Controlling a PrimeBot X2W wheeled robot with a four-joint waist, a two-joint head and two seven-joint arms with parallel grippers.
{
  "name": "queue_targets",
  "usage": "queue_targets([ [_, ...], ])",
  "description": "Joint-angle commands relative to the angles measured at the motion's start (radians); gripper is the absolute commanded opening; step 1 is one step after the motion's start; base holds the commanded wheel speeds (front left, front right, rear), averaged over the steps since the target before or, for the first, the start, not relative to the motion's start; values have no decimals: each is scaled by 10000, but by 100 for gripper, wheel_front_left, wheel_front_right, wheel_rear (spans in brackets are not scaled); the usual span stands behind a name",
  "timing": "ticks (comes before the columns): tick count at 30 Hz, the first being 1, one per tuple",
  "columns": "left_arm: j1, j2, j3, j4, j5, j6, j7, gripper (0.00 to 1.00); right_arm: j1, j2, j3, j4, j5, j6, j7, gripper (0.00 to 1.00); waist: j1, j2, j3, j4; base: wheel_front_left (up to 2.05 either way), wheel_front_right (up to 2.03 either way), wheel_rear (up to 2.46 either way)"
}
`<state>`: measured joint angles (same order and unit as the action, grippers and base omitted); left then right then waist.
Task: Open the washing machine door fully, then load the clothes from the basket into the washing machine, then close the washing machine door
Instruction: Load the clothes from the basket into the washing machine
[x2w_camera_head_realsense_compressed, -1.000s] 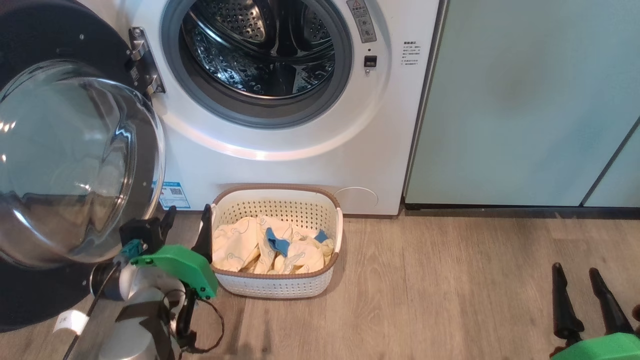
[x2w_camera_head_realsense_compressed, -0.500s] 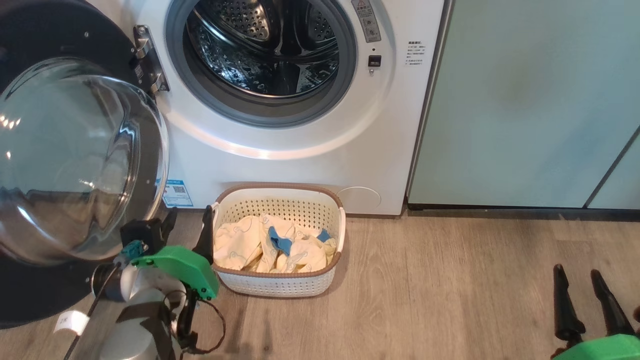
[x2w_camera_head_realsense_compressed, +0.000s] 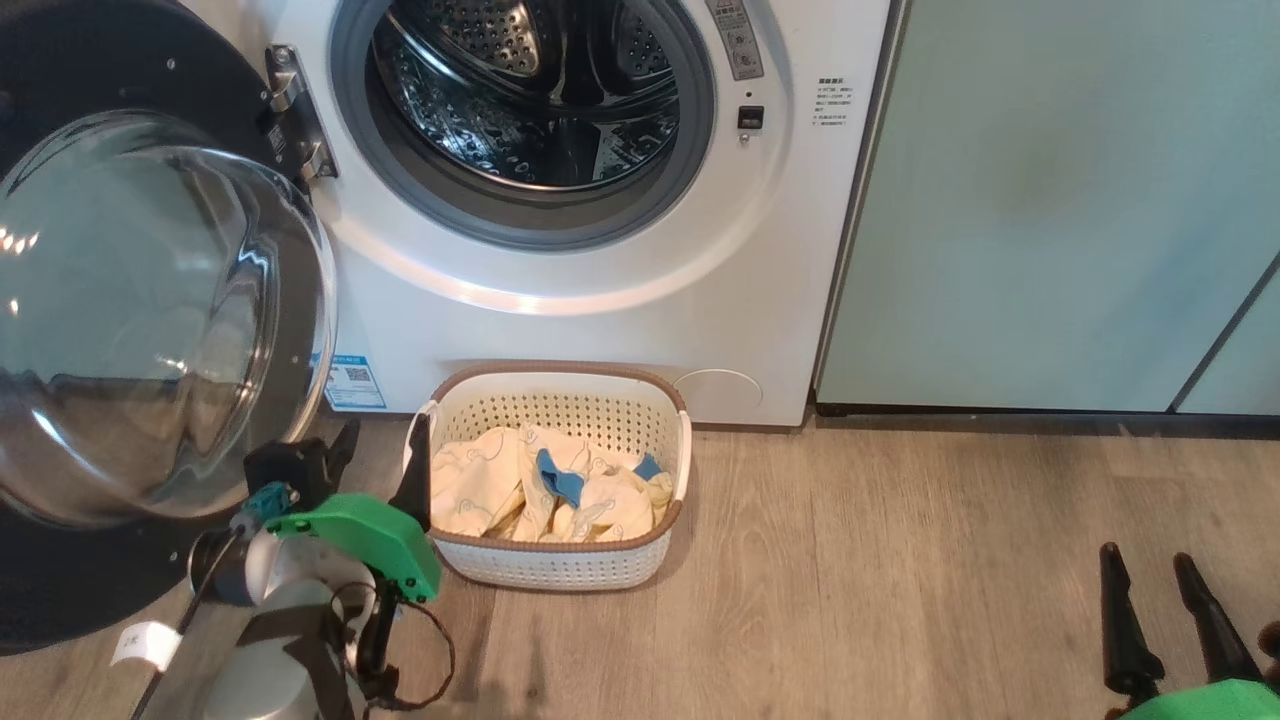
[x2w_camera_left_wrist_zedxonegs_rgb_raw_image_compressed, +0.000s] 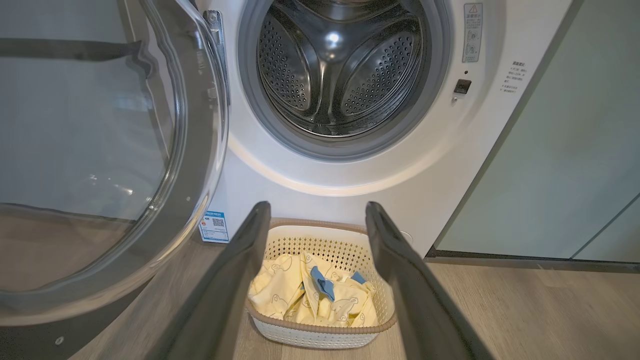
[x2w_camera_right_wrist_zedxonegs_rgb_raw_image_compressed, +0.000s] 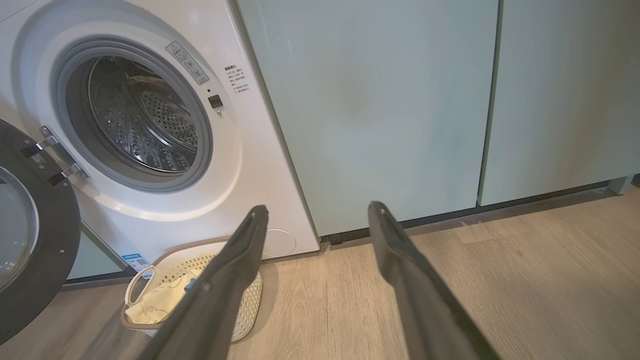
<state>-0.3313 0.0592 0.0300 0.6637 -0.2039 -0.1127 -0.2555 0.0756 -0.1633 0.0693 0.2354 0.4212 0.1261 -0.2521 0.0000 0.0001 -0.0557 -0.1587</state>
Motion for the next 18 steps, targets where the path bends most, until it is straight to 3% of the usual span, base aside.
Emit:
queue_targets([
  [1, -543, 214, 229, -250, -71, -52, -63, 100, -317, -299, 211, -275, 10, 46, -97, 100, 0, -1, 31, 0, 94, -94, 0],
  [18, -585, 245, 70, -168, -122, -110, -63, 100, -326, -217, 287, -265, 19, 46, -97, 100, 0, -1, 210, 8, 162, -161, 0],
])
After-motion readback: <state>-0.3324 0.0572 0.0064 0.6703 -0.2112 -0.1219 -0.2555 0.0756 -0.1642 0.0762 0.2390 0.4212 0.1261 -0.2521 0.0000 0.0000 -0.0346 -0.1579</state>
